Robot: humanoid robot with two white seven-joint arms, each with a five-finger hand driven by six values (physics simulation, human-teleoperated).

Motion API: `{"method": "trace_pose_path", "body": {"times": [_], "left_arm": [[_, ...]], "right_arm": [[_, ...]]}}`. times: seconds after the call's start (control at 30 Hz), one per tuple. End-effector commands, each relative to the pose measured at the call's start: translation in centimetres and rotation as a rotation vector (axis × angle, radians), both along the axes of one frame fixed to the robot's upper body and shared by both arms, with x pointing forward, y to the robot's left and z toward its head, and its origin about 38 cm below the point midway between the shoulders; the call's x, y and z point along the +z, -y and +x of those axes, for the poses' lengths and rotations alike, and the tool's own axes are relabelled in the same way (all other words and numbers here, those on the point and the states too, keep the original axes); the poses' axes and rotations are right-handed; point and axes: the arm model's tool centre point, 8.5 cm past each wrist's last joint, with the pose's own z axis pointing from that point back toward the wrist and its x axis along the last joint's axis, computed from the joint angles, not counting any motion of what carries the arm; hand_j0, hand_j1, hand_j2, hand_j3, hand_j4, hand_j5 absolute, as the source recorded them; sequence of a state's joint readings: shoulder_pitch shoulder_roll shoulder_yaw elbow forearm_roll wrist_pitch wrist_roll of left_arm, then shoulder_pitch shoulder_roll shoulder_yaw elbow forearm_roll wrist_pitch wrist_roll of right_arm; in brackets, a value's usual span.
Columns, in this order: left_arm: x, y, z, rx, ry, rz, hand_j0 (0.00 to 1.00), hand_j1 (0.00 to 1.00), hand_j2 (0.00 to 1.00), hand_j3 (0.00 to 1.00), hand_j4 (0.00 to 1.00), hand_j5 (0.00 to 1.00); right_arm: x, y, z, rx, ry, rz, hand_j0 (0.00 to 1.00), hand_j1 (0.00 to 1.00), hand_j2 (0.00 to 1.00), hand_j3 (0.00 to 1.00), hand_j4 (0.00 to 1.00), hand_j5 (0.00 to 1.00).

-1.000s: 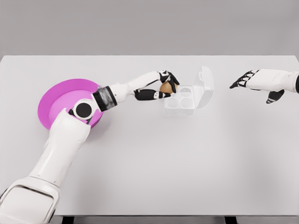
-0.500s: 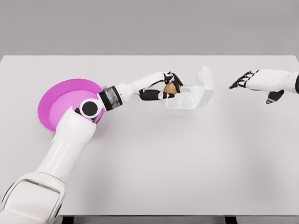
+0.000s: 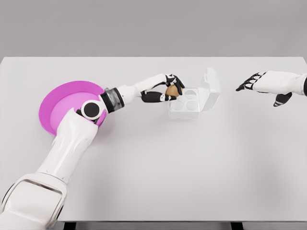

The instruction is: Pack egg into the box and close the box lid

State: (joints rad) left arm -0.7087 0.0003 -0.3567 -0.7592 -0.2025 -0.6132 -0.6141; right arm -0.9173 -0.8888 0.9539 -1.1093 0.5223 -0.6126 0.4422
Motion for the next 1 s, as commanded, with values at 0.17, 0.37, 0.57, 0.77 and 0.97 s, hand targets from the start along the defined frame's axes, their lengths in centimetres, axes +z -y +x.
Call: {"method": "trace_pose_path", "body": {"times": [0.17, 0.37, 0.57, 0.77, 0.97], "left_arm": [[-0.3, -0.3, 0.3, 0.013, -0.016, 0.003, 0.42, 0.42, 0.42, 0.42, 0.42, 0.42], [0.4, -0.2, 0.6, 0.009, 0.005, 0.024, 0.42, 0.42, 0.42, 0.42, 0.42, 0.42], [1.0, 0.1, 0.9, -0.002, 0.024, 0.039, 0.42, 0.42, 0.42, 0.42, 0.42, 0.42], [1.4, 1.2, 0.7, -0.039, 0.041, 0.068, 0.42, 0.42, 0.42, 0.42, 0.42, 0.42], [2.1, 1.6, 1.0, -0.055, 0.057, 0.085, 0.42, 0.42, 0.42, 0.42, 0.42, 0.42]], "right_arm": [[0.1, 0.1, 0.0, -0.003, 0.001, 0.004, 1.0, 1.0, 1.0, 1.0, 1.0, 1.0], [0.1, 0.2, 0.0, -0.008, 0.001, 0.003, 1.0, 1.0, 1.0, 1.0, 1.0, 1.0], [0.0, 0.5, -0.1, -0.014, -0.002, 0.002, 1.0, 1.0, 1.0, 1.0, 1.0, 1.0], [-0.1, 0.8, -0.2, -0.021, -0.004, -0.001, 1.0, 1.0, 1.0, 1.0, 1.0, 1.0], [-0.1, 0.8, -0.2, -0.021, -0.004, 0.0, 1.0, 1.0, 1.0, 1.0, 1.0, 1.0]]}}
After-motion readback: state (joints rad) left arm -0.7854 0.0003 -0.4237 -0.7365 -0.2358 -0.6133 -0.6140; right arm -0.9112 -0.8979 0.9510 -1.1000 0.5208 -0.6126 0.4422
